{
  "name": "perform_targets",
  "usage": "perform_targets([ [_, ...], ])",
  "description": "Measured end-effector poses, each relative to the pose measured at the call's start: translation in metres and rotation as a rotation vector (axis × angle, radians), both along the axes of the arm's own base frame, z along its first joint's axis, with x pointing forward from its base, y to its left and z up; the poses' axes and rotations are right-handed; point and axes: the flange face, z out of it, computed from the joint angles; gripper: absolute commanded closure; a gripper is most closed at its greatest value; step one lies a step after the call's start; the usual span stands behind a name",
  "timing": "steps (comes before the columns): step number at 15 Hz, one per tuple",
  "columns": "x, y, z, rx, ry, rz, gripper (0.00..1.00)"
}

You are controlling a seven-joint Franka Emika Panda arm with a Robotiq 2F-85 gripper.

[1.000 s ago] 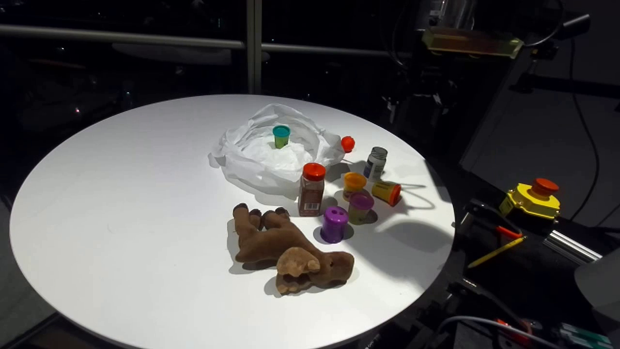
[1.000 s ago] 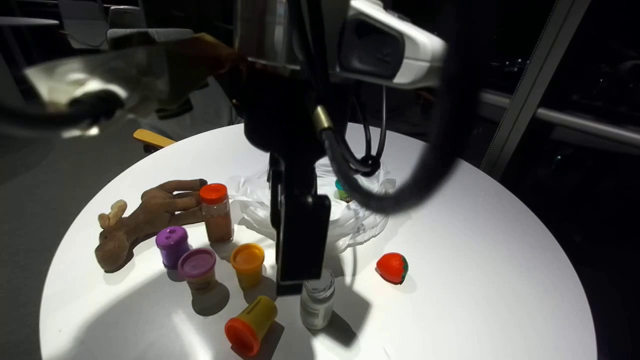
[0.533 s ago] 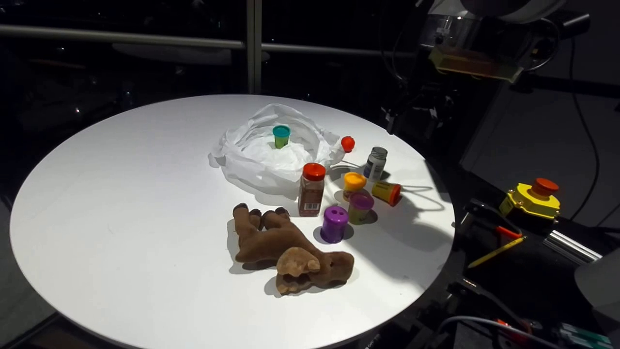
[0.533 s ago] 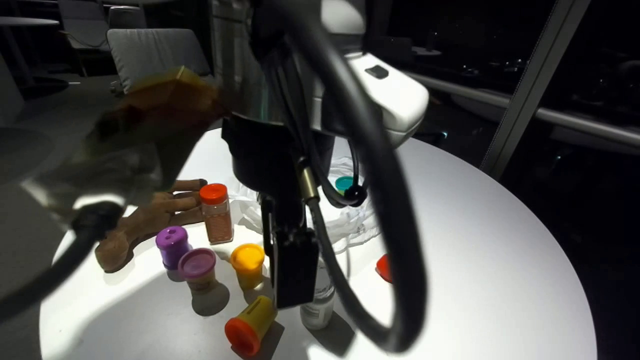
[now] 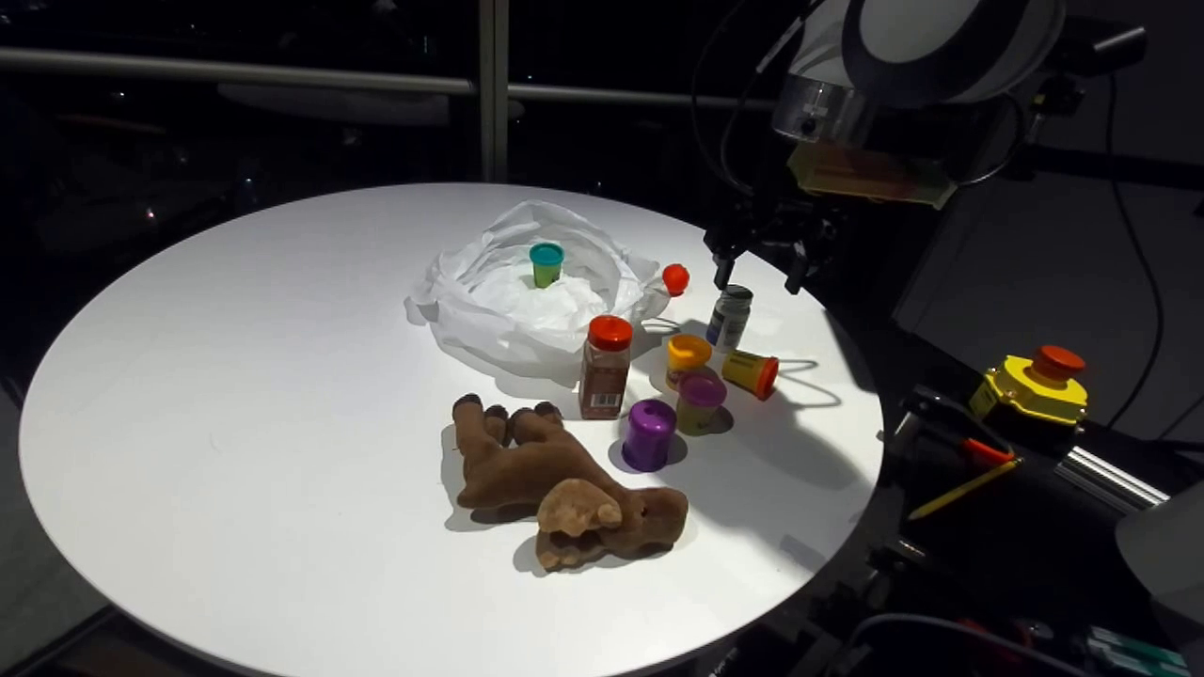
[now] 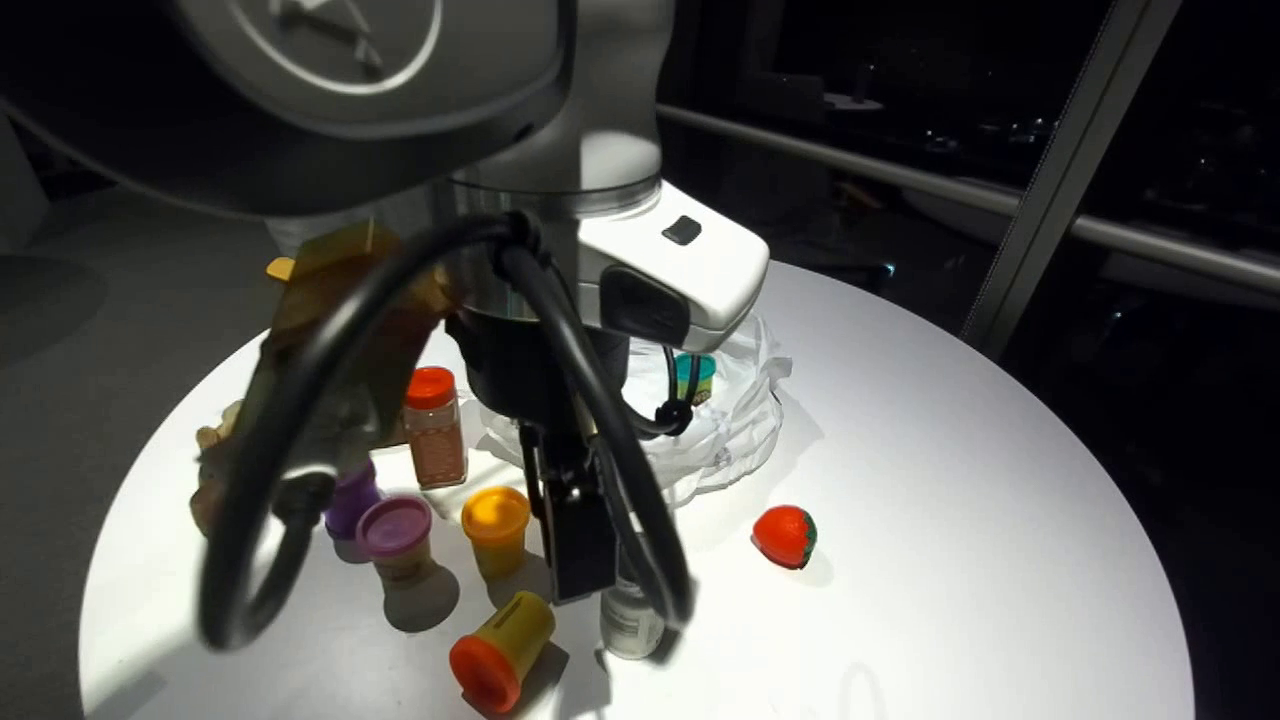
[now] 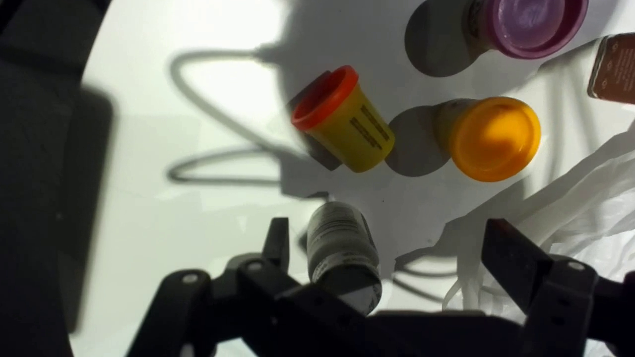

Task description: Put the contents on the table into the plastic bag.

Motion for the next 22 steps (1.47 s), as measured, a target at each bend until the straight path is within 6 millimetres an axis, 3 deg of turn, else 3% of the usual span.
perform_targets([
  [15,0.024,-0.004,-0.031,-0.072,-0.036,-0.098,0.01],
  [16,0.024,-0.006,-0.032,-0.084,-0.036,-0.108,0.23],
  [18,0.026,-0.008,-0.033,-0.1,-0.035,-0.123,0.31],
  [22,0.028,-0.004,-0.035,-0.104,-0.034,-0.145,0.62],
])
